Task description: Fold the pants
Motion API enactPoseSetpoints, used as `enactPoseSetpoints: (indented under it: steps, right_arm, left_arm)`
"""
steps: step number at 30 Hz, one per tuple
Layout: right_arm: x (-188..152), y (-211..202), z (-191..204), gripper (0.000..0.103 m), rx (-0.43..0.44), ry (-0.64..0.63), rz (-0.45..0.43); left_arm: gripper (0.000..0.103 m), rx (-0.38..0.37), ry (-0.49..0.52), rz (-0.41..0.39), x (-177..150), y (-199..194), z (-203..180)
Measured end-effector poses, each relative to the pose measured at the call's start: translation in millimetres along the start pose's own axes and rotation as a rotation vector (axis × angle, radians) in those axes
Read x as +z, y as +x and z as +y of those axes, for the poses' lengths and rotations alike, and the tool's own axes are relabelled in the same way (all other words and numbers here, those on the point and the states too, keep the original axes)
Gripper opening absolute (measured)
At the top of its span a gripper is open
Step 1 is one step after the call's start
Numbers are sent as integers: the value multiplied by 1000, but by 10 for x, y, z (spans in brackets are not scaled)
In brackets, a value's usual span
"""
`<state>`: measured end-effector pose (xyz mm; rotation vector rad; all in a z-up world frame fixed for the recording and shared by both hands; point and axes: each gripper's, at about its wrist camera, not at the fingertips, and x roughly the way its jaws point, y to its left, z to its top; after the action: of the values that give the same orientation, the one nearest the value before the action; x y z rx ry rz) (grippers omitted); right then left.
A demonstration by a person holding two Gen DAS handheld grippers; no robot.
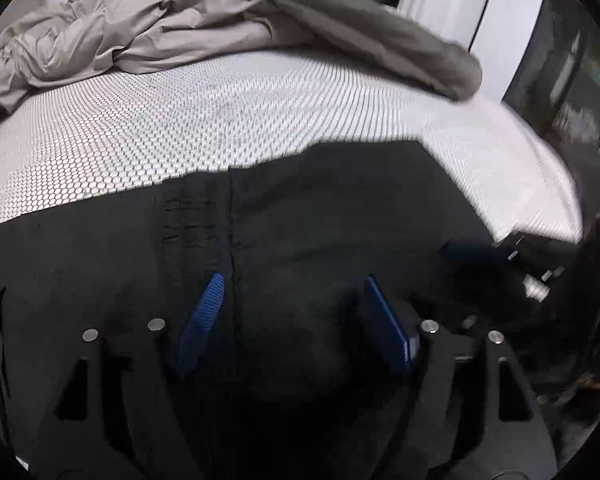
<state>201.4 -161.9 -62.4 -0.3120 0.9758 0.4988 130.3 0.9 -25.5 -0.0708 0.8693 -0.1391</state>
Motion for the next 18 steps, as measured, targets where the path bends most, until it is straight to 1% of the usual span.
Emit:
enactPoseSetpoints:
  steps: [2,3,4,5,6,7,8,9,10,11,12,13,14,15,17,18]
  right_arm:
    - [-80,-23,-64,57,-45,-2,1]
    - [-118,-62,-130,57,-92,1,3]
    - [-167,-103,-200,57,-148,1,2]
    - [-212,-144,-259,58,-182,5,0]
    - [-271,-181,-316,59,-197,18,-4]
    - [-302,-216,-368,60,-196,42,-13]
    - [-312,-267,-424,60,-158,74,-31]
    - [-337,-340,-485,60,-106,109,-53]
    - [-363,-422,-545,60,-64,145,-80]
    - [-368,-491,-599,65,-29,178,-108]
    - [-390,-557,-653,71,-1,208,-134]
    - [-422,-639,-730,83,26,248,-167]
    - [-460,-711,-776,85,39,278,-196]
    - [-494,-758,-835,85,42,302,-214]
    - [-586,-830,-984,86,33,351,-230]
    - [-626,-853,-1059,86,34,378,-234]
  left_arm:
    - [70,45,70,4,-75,1,-65]
    - [70,82,98,11,-108,-21,-89]
    - [71,94,100,14,-127,-56,-85]
    - [71,85,82,16,-143,-127,-45]
    - [71,65,56,17,-145,-188,4]
    - [71,41,27,16,-148,-269,64]
    - [71,30,-16,5,-155,-386,170]
    - [71,41,-44,-5,-150,-467,261]
    - [74,66,-86,-24,-160,-590,397]
    - [78,85,-121,-39,-176,-681,501]
    - [81,100,-166,-54,-206,-792,641]
    - [83,114,-216,-65,-256,-910,800]
    - [84,131,-255,-72,-311,-1003,926]
    - [86,164,-297,-78,-386,-1114,1088]
    - [96,231,-359,-87,-540,-1282,1349]
    - [99,271,-409,-90,-655,-1377,1528]
